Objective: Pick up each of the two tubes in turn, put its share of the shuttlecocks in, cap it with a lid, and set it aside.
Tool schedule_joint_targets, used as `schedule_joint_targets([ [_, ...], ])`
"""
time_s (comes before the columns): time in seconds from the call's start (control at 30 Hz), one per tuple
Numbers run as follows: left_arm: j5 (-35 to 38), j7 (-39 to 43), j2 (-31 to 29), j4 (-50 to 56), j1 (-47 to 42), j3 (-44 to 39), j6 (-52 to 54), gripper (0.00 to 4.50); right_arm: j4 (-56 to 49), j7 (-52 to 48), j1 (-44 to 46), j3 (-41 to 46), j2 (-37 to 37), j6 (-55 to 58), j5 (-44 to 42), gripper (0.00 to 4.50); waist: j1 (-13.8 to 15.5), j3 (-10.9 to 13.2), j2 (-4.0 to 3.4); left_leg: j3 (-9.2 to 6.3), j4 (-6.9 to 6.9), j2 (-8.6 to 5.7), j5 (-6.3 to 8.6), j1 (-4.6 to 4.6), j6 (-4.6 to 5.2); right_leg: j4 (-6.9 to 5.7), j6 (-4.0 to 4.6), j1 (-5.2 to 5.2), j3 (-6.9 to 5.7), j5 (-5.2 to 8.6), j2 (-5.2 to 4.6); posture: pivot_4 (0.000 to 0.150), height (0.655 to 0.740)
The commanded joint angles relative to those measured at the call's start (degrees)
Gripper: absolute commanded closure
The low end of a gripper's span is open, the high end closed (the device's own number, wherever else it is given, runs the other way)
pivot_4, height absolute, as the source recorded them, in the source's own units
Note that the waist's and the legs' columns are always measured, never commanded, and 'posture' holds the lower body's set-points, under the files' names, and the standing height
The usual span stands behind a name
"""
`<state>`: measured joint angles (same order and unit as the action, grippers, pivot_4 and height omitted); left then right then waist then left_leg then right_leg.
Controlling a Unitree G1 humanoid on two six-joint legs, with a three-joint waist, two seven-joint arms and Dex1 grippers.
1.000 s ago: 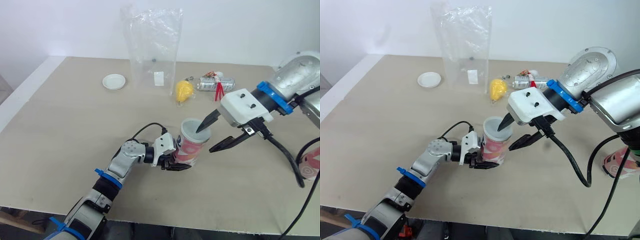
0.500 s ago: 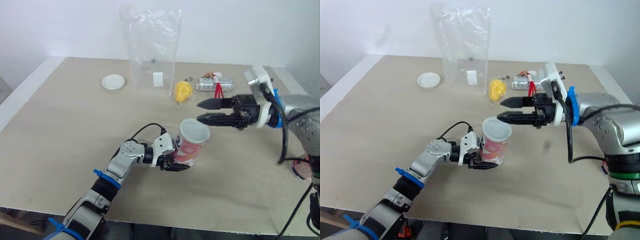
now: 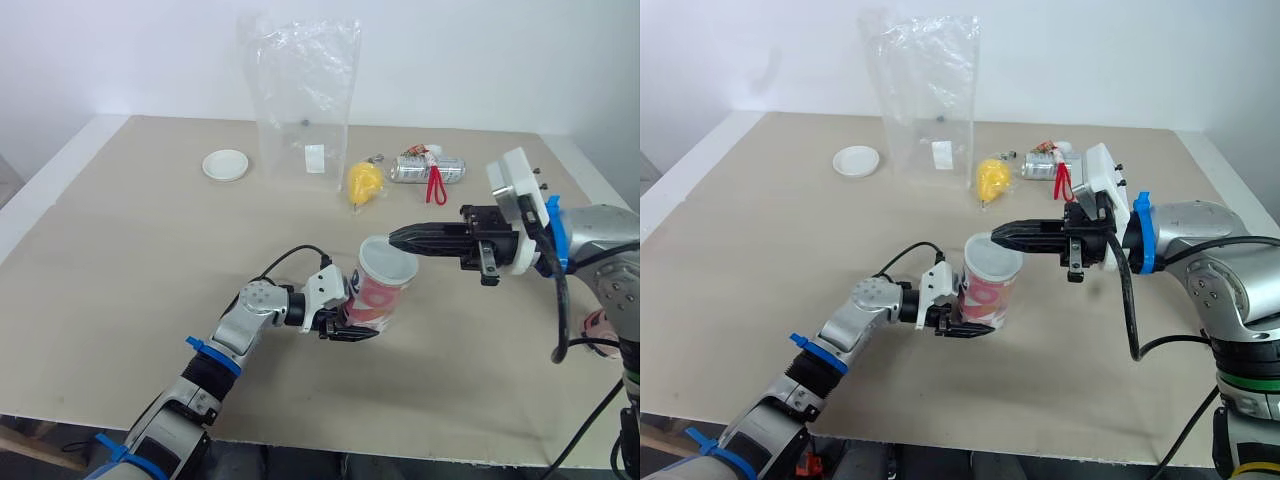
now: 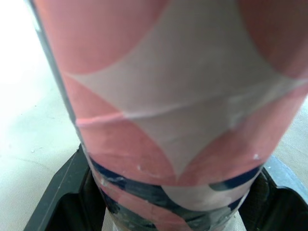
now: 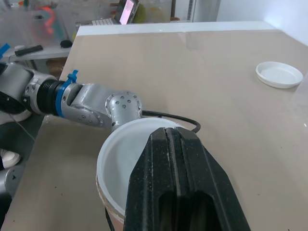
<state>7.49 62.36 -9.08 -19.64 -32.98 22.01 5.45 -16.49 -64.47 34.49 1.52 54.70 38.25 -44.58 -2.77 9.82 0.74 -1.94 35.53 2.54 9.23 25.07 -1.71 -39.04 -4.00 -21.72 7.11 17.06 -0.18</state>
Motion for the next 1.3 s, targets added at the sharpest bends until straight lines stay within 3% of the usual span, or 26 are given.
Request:
schedule_joint_targets([
  [0.03, -1.3, 0.4, -0.9, -2.2, 1.0, 1.0, 2.0, 1.53, -1.9, -0.9, 1.8, -0.7, 0.2, -0.1, 1.5, 4.47, 0.0, 0.0, 0.0, 0.0, 0.0, 0.0, 0.0, 0.0, 0.0, 0.0, 0.0, 0.0, 0.0, 0.0, 0.0, 0.15, 0.74],
  [0.63, -1.4, -0.3, -0.9, -2.0, 1.5, 0.7, 2.4, 1.53, 1.4, -10.3, 9.3, -12.9, 0.7, -2.3, 16.0, 4.47, 0.0, 0.0, 0.0, 0.03, -0.01, 0.03, 0.0, -0.02, 0.0, 0.01, 0.02, -0.03, 0.0, 0.0, 0.0, 0.15, 0.74],
  [1.1, -1.4, -0.8, -0.3, -2.4, 1.2, 0.7, 1.8, 1.53, 1.5, -11.9, 13.8, -17.5, 1.0, 15.5, 14.7, 4.47, 0.0, -0.1, 0.02, 0.05, 0.0, 0.04, 0.0, -0.08, -0.01, 0.02, 0.05, 0.03, 0.0, 0.0, -0.02, 0.15, 0.74],
  [1.3, -1.5, -1.0, -0.1, -2.0, 1.6, 0.8, 1.8, 1.53, 4.1, -13.5, 14.2, -18.9, 1.0, 17.5, 15.4, 4.47, 0.0, -0.2, 0.04, 0.05, -0.01, 0.03, 0.01, -0.08, -0.01, 0.04, 0.04, 0.05, -0.01, 0.01, -0.03, 0.15, 0.74],
])
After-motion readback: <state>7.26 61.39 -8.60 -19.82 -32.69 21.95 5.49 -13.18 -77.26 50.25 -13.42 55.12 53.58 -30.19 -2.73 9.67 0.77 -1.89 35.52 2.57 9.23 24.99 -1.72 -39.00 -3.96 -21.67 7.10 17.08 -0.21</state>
